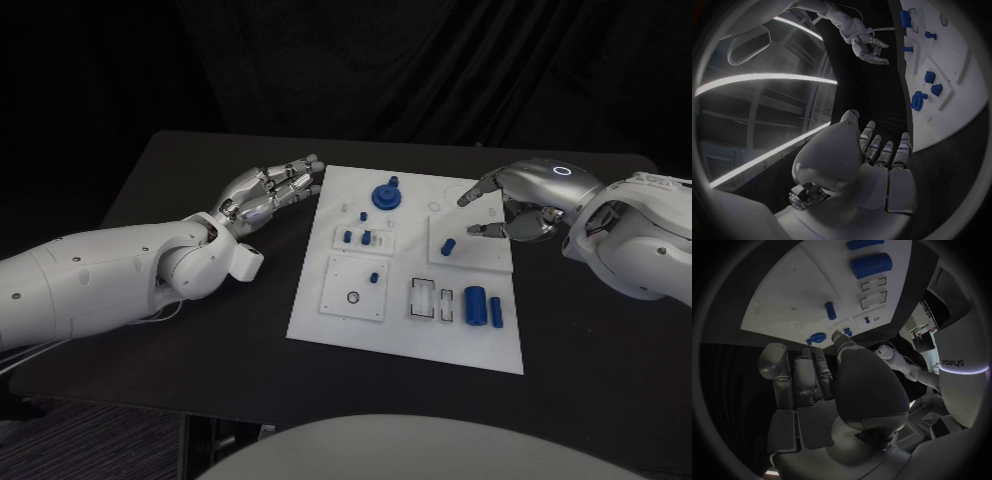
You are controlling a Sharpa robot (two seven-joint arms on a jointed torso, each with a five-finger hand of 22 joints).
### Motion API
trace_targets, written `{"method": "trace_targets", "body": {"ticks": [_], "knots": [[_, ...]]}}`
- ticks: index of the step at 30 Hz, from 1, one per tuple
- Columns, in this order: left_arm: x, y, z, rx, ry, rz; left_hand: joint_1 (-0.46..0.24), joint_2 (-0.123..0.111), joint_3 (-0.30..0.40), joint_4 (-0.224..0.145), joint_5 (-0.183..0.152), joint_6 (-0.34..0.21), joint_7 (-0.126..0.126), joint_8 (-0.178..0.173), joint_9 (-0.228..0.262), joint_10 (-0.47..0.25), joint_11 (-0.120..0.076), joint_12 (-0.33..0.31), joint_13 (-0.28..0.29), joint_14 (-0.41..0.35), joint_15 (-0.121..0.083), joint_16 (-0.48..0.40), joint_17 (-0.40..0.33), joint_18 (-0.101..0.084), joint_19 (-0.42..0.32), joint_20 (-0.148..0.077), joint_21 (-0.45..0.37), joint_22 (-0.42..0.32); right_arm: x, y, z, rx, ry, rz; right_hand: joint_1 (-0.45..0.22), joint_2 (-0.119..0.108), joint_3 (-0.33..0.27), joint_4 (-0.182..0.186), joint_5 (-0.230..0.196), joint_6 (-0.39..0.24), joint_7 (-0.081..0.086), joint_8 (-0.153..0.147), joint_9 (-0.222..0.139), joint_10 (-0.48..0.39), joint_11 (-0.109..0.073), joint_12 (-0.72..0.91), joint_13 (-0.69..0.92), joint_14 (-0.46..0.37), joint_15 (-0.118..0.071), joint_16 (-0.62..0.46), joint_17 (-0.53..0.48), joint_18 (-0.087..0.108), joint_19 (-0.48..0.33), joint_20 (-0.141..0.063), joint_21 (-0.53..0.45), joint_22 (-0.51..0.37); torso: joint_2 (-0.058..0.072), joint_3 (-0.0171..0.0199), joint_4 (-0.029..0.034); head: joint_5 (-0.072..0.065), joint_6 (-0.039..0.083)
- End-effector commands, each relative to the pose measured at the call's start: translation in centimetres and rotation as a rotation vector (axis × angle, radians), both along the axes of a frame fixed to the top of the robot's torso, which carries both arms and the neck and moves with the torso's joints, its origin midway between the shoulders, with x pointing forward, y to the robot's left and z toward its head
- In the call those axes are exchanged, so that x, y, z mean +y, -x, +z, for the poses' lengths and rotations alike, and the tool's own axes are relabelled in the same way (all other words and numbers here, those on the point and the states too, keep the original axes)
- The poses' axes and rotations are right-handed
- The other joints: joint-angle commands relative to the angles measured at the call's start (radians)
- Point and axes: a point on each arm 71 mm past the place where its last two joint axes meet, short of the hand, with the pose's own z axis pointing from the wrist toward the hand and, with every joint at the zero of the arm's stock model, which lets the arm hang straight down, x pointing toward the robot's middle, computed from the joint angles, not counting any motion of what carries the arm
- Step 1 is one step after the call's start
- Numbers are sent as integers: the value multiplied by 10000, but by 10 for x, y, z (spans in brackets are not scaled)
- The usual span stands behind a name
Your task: Assemble the parts on the task board
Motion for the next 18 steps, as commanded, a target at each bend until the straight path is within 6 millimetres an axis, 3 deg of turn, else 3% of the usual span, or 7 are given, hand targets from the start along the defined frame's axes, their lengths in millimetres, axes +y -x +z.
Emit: {"method": "trace_targets", "body": {"ticks": [1,6,18], "knots": [[-1,1,4,-466,384,-73,98,5,53,-15,54,25,-13,53,7,21,75,37,8,37,46,65,8,150,25,55,32,7,-3,-3,-6,313,810,-501,87,-64,-1,114,52,90,-7,-6,-26,135,8,74,-23,52,25,-8,-25,-2,43,27,-37,1286,31,14,32,-57,1],[0,2,4,-494,388,-43,105,4,57,-17,62,27,-19,55,6,27,73,42,8,33,40,64,7,152,16,56,28,-16,-2,-7,-12,432,980,-407,391,71,76,85,29,163,-11,-25,-93,435,-25,163,-62,69,5,4,-22,-8,76,16,-9,1297,46,27,34,-79,1],[-1,2,4,-514,410,-57,117,-1,61,-24,77,16,-34,56,2,58,70,64,14,33,24,64,7,155,-4,50,18,-56,10,-10,-30,817,1131,51,548,219,113,-103,9,146,10,-81,-180,863,-107,270,-84,92,-53,18,-21,-18,122,-31,48,1315,29,13,28,-47,1]]}}
